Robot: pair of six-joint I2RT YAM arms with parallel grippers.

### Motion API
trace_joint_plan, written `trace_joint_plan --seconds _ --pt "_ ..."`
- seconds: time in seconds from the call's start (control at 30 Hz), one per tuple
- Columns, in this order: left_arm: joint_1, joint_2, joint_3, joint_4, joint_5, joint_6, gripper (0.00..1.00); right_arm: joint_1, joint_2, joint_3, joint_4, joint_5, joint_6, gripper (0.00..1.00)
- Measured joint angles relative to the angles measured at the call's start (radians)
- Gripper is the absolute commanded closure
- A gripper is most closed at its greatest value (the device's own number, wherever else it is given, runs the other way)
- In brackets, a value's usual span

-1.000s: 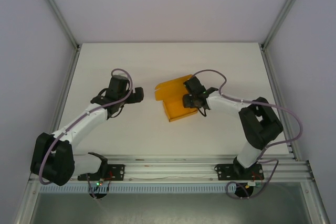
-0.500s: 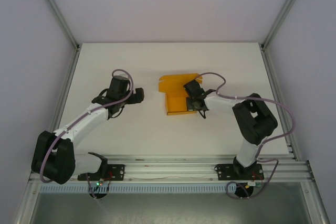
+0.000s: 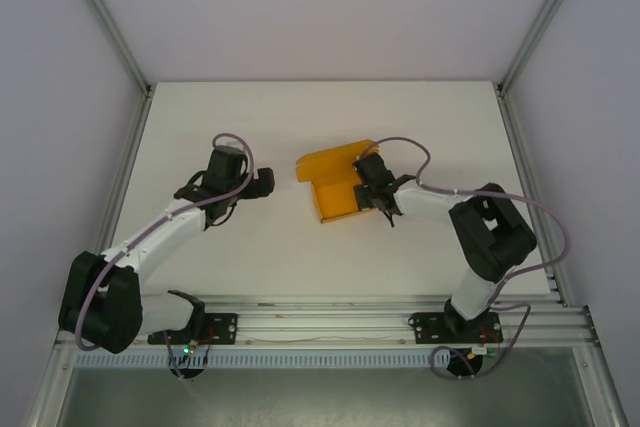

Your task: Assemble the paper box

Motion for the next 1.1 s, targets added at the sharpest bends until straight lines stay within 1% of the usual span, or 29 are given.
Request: trace_joint_plan --seconds 0.17,0.37,0.47,0.63,0.73,0.87,0.97,1.1 --pt "0.0 -0.027 -0.029 0.031 0.016 0.011 0.0 0.001 -0.122 -0.079 0.097 -0.126 -0.016 1.0" --pt "0.0 -0.023 -0.051 0.087 0.047 0.018 0.0 0.001 -0.271 -0.148 0.233 -0.299 -0.025 1.0" --pt "0.0 0.0 -0.051 0.145 0.117 0.017 0.0 0.001 -0.336 -0.171 0.297 -0.39 -0.031 1.0" --pt "-0.003 0.058 -0.051 0.294 0.336 0.015 0.0 0.001 -0.37 -0.17 0.372 -0.499 -0.05 1.0" --pt "-0.027 0.085 -0.042 0.366 0.465 0.026 0.0 0.001 -0.37 -0.169 0.378 -0.536 -0.07 1.0" --pt "-0.072 0.128 0.013 0.404 0.573 0.052 0.0 0.002 -0.359 -0.151 0.383 -0.567 -0.089 1.0" --pt "-0.074 0.153 0.045 0.42 0.611 0.051 0.0 0.003 -0.356 -0.128 0.373 -0.551 -0.111 1.0" --pt "-0.068 0.171 0.068 0.422 0.62 0.049 0.0 0.032 -0.343 -0.077 0.309 -0.455 -0.17 1.0"
